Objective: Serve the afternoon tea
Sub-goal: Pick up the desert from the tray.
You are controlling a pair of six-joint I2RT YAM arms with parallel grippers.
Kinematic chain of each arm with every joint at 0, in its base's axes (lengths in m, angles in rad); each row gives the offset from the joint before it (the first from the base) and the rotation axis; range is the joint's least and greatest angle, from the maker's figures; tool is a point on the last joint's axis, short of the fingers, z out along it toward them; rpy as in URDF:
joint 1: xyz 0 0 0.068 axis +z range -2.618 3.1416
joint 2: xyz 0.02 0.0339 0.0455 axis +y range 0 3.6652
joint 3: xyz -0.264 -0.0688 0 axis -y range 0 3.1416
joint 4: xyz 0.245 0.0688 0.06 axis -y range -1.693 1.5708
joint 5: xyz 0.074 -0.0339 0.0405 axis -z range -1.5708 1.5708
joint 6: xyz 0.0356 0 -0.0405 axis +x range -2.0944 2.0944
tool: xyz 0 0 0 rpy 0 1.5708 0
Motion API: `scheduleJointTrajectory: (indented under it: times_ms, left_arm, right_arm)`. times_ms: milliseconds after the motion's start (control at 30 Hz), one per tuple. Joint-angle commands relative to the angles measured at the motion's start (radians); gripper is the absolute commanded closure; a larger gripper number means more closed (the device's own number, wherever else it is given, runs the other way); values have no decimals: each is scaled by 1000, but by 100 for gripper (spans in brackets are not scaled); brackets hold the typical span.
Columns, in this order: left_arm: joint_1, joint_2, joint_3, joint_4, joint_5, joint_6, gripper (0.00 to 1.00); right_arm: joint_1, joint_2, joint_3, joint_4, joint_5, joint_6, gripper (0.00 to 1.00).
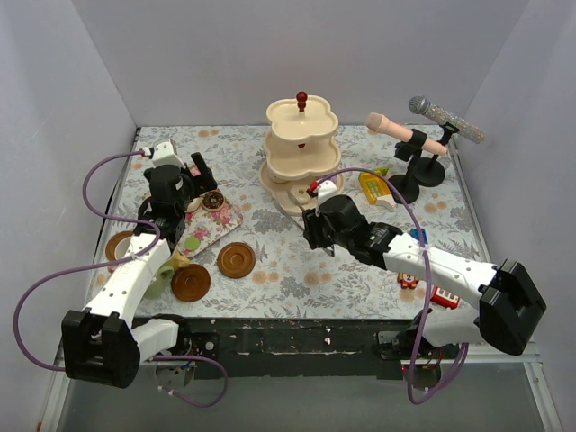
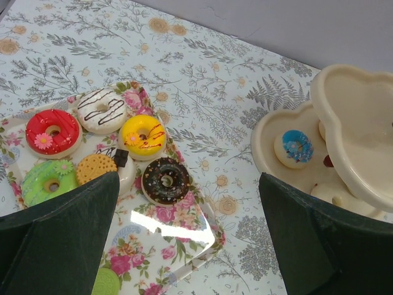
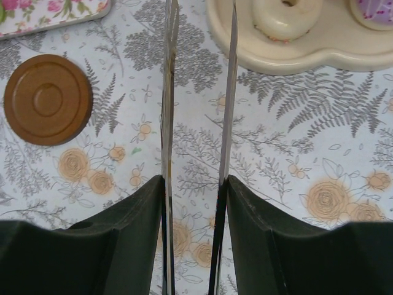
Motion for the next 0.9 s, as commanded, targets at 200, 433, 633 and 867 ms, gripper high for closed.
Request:
scheduleJointTrajectory:
  times_ms: [200, 433, 633, 867]
  left_arm:
    - [-3, -10, 21, -11, -12, 1, 2]
    - [-3, -13, 21, -9, -9, 3, 2]
    - [-3, -13, 19, -8, -4, 3, 2]
    - [-7, -15, 21, -9, -8, 5, 2]
  right_arm:
    - [140, 145, 119, 188, -91, 83, 50]
    - [168, 305, 199, 308, -137, 135, 50]
    - [168, 425, 283, 312, -150, 172, 50]
    - [168, 500, 328, 308, -140, 226, 50]
